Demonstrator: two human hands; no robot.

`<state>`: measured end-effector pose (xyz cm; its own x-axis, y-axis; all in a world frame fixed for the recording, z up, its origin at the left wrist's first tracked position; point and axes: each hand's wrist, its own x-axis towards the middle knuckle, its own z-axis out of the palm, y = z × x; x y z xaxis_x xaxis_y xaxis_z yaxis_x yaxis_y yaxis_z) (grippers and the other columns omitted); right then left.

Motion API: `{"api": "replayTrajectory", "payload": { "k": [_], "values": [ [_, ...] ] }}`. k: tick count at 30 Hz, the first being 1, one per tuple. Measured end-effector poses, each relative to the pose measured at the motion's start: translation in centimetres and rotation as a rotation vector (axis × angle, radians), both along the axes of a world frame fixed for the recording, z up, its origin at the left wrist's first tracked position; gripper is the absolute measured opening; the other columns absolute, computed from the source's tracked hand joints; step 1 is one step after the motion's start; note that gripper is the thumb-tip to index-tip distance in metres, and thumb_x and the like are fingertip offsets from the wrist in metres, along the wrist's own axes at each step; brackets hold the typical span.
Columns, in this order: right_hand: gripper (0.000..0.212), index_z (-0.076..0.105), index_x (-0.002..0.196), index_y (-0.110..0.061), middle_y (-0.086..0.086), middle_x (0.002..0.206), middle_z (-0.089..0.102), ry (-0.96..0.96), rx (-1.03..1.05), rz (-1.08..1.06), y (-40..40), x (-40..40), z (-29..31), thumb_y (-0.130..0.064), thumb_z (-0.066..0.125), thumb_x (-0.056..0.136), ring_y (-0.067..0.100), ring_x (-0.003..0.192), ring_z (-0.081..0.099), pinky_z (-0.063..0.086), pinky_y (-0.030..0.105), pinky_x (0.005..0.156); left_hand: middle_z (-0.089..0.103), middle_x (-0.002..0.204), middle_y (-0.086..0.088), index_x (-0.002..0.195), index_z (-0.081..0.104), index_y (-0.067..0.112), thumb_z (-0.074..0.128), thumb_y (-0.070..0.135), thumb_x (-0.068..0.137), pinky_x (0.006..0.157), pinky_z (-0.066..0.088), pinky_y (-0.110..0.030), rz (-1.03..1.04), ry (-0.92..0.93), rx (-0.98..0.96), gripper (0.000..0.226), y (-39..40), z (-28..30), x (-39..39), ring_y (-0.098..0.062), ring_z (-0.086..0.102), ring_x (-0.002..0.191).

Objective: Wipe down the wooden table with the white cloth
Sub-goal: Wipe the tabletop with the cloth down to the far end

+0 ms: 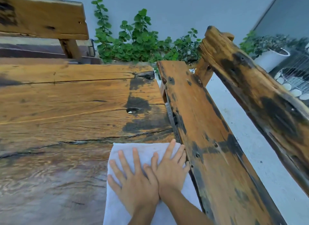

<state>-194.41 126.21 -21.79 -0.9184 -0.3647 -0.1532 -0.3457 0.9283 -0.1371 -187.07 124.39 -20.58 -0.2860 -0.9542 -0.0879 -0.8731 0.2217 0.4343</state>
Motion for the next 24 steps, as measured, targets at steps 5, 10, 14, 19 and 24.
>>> {"api": "replayTrajectory", "payload": {
  "k": [5, 10, 14, 19, 24],
  "values": [
    [0.082, -0.013, 0.161, -0.018, 0.020, 0.169, -0.002, 0.016, -0.086, 0.072, -8.3, -7.3, -0.5, -0.061, 0.018, 0.099, 0.031, 0.157, 0.001, 0.010, 0.049, 0.125, 0.002, 0.171, -0.001, 0.159, 0.010, 0.041, 0.004, 0.049, 0.091, 0.122, 0.000, -0.056, -0.006, -0.053, 0.002, 0.068, -8.4, -0.8, -6.7, -0.032, -0.002, 0.157],
    [0.080, -0.013, 0.161, -0.018, 0.019, 0.169, -0.001, 0.007, -0.143, 0.095, -17.0, -14.6, -0.8, -0.059, 0.019, 0.100, 0.030, 0.157, 0.003, 0.010, 0.047, 0.126, -0.007, 0.171, 0.000, 0.159, 0.002, 0.041, 0.001, 0.048, 0.093, 0.122, -0.007, -0.054, 0.053, -0.078, -0.027, 0.067, -16.5, -1.4, -13.9, -0.030, -0.012, 0.156],
    [0.077, -0.013, 0.160, -0.018, 0.018, 0.170, 0.001, -0.036, -0.159, 0.115, -22.8, -19.8, -0.5, -0.055, 0.019, 0.101, 0.028, 0.157, 0.003, 0.009, 0.047, 0.125, -0.009, 0.170, -0.001, 0.159, 0.002, 0.041, 0.002, 0.050, 0.091, 0.122, -0.008, -0.055, 0.045, -0.083, -0.023, 0.069, -22.4, -1.0, -18.8, -0.031, -0.015, 0.155],
    [0.075, -0.012, 0.161, -0.017, 0.019, 0.169, -0.001, -0.045, -0.190, 0.184, -29.9, -25.6, 0.2, -0.052, 0.021, 0.104, 0.030, 0.157, 0.001, 0.010, 0.049, 0.126, -0.011, 0.170, -0.001, 0.159, 0.003, 0.041, 0.013, 0.051, 0.099, 0.122, -0.013, -0.055, 0.052, -0.077, -0.021, 0.063, -28.9, -0.7, -24.2, -0.031, -0.018, 0.155],
    [0.073, -0.013, 0.161, -0.018, 0.023, 0.168, -0.008, -0.096, -0.214, 0.181, -34.7, -28.8, 0.6, -0.050, 0.022, 0.105, 0.035, 0.157, 0.001, 0.012, 0.049, 0.124, -0.009, 0.170, -0.002, 0.160, 0.002, 0.040, 0.013, 0.057, 0.097, 0.121, -0.014, -0.056, 0.035, -0.130, -0.045, 0.065, -34.7, -0.8, -27.7, -0.032, -0.018, 0.155]
  ]
}}
